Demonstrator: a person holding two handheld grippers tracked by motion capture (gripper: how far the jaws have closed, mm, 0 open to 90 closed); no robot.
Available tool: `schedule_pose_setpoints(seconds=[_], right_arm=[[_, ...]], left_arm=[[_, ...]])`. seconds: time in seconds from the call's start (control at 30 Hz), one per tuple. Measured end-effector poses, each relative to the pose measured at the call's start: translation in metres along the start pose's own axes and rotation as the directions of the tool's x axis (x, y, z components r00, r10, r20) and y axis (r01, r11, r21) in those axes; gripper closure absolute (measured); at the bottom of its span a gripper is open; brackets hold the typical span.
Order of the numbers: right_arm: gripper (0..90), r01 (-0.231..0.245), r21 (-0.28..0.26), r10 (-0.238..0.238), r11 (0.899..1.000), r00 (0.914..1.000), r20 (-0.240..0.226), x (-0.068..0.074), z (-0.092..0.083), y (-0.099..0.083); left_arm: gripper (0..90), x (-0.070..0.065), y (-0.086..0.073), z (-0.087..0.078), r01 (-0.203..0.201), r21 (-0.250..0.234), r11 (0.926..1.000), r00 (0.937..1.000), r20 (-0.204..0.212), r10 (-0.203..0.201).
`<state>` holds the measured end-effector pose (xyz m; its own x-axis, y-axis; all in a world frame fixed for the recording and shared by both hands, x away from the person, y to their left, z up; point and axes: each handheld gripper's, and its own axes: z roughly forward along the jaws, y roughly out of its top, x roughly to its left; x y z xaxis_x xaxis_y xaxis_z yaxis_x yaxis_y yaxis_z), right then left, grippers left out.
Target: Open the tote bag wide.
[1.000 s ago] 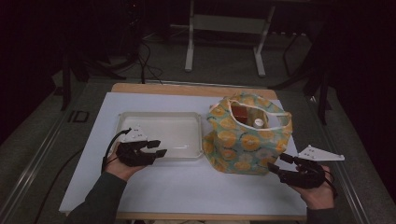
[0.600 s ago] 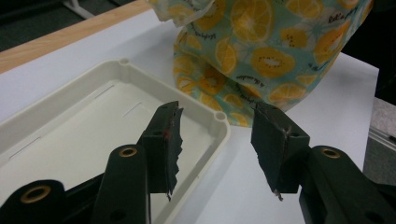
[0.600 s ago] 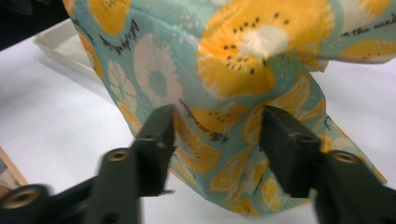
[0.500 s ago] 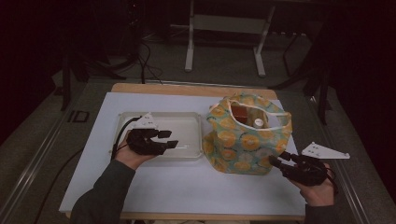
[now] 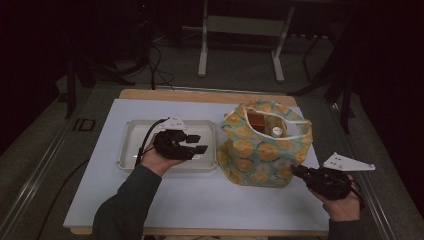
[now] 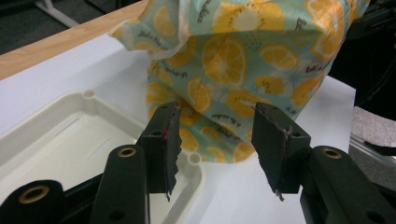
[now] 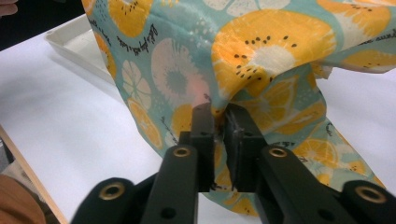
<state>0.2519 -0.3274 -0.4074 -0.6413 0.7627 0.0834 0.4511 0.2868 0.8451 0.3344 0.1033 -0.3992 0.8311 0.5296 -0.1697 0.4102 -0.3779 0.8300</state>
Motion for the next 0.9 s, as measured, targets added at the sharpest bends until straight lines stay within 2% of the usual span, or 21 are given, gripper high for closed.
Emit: schedule_pose_setpoints(seconds=[0.23, 0.57, 0.9], right_arm=[[89.5, 0.008, -0.011, -0.008, 1.000, 0.9999, 0.009, 0.002, -0.002, -0.002], [89.8, -0.003, -0.021, 0.003, 1.000, 1.0000, -0.005, 0.001, -0.004, -0.008], [89.9, -0.002, -0.015, 0.001, 1.000, 1.0000, -0.009, 0.001, -0.005, -0.009]], left_arm=[[50.2, 0.002, 0.016, 0.009, 0.008, -0.001, 1.0000, 1.0000, -0.002, -0.008], [50.2, 0.006, 0.035, 0.020, 0.034, -0.039, 0.9987, 0.9994, 0.011, -0.033], [47.6, 0.002, 0.062, 0.035, -0.002, -0.043, 0.9991, 0.9999, 0.010, 0.003]])
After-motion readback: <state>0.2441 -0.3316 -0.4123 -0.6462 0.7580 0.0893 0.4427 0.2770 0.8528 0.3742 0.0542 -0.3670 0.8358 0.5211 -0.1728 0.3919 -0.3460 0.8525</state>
